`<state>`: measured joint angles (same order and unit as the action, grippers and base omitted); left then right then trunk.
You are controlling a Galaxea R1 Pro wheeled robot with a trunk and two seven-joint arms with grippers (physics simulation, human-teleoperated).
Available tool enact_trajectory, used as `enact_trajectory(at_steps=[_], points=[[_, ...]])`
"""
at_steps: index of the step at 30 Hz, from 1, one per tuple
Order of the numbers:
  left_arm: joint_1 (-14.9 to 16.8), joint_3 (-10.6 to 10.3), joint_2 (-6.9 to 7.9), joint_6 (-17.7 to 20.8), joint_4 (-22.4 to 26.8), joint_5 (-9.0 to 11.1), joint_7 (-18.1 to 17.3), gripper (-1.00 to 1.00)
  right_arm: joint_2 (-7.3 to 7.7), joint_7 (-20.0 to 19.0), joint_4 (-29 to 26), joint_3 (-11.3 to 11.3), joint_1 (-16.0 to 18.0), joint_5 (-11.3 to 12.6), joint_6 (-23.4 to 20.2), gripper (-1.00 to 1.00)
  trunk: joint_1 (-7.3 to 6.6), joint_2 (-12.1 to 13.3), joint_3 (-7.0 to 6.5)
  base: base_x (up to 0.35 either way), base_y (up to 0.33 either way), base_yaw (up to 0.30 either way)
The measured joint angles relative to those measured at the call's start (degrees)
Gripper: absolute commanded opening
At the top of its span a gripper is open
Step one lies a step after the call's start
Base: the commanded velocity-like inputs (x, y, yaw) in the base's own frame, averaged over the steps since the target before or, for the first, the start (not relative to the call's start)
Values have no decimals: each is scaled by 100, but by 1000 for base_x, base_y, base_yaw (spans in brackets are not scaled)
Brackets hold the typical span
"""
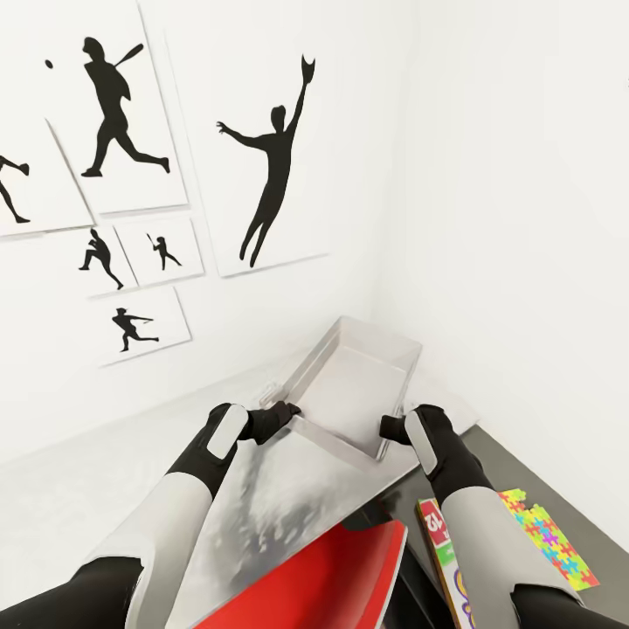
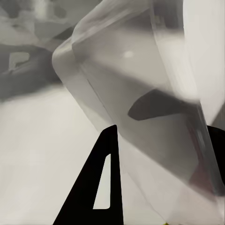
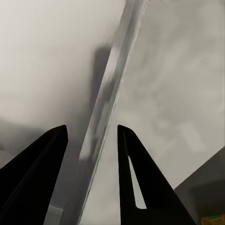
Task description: Put all the toys in the child's room - the three board games (two on the bed and one on the table), the two jigsaw puzzles on the table, and the tennis ball on the table - inside the toy box on the table in the child's room.
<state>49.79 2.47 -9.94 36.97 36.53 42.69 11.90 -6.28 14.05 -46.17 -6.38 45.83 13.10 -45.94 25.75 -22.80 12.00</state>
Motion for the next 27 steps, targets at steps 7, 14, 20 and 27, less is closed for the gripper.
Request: enact_trajectory(at_steps=[7,14,20,27], points=[[1,12,0,15,4,-16,0,-100,3,-3,2,1,-1,17,1,-100,1,0,-65,-54,153,0],[-7,8,0,6,3,-6,-1,-100,4,8,2,14,-1,14,2,-100,0,0,-130,-8,27,0],[-7,9,-1,12,3,-10,-1,-100,7,12,3,17,-2,27,0,-100,1,1,-184,-76,36,0],[-7,13,-1,18,2,-13,0,-100,8,14,3,18,-3,32,-6,-100,2,2,-196,-178,154,0]])
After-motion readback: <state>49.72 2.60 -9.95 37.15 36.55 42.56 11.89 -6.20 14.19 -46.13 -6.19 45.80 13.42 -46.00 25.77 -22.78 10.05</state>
